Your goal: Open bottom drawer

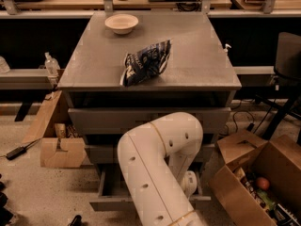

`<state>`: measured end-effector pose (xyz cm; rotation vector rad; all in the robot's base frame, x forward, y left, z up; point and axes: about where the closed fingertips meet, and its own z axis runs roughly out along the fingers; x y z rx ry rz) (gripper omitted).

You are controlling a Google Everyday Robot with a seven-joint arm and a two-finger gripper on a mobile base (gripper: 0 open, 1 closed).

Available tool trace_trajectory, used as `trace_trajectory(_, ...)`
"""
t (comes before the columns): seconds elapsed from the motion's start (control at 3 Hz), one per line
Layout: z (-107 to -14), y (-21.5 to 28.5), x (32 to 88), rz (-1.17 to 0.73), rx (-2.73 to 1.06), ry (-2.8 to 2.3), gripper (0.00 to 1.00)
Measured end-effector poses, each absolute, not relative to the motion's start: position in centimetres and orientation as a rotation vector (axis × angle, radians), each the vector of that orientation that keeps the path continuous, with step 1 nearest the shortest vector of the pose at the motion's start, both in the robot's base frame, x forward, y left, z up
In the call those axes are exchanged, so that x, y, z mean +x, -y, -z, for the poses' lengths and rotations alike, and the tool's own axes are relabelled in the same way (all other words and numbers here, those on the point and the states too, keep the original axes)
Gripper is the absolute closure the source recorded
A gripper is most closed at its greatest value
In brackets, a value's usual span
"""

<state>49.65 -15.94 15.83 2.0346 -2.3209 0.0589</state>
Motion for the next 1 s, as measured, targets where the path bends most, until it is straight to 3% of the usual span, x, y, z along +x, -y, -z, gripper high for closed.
trace_trajectory(0.33, -15.78, 15.96, 49.58, -0.058, 2.034, 2.32, 0.84)
trace_trajectory(0.67, -15.78, 15.96, 49.58, -0.058, 2.034, 2.32, 0.61)
trace_trajectory(1.0, -15.78, 15.96, 49.57, -0.058, 2.034, 2.32, 0.3)
